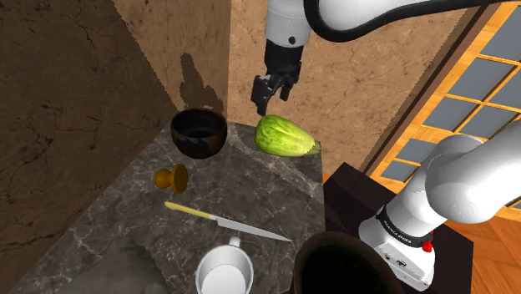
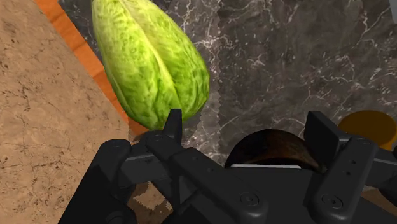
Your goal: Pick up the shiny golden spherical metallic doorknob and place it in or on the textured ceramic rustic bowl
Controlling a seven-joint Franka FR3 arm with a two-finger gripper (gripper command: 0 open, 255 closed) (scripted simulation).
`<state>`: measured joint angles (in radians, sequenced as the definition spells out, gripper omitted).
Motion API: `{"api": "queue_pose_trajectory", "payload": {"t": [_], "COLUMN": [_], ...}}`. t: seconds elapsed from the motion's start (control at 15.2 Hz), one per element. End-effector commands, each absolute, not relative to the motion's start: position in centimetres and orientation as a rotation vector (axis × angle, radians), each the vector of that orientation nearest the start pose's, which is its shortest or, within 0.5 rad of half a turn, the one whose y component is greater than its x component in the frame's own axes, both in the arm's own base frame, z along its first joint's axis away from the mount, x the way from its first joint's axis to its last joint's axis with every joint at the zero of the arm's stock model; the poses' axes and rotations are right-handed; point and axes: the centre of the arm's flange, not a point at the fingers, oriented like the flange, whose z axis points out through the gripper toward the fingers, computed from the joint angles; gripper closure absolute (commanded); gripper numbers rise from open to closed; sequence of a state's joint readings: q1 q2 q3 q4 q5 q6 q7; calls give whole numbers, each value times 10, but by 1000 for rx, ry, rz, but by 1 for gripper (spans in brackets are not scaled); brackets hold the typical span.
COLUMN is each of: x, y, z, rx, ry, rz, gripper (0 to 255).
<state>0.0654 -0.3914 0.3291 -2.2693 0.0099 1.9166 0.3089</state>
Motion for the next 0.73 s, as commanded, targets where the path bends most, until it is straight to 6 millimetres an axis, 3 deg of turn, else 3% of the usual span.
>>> {"api": "queue_pose_trajectory", "payload": {"t": [0.0,0.66], "x": [419,473], "y": [200,300], "z": [491,424], "rx": [-3237,-3229], "ry": [-111,-177], "rz": [-88,-65], "gripper": [0,0]}}
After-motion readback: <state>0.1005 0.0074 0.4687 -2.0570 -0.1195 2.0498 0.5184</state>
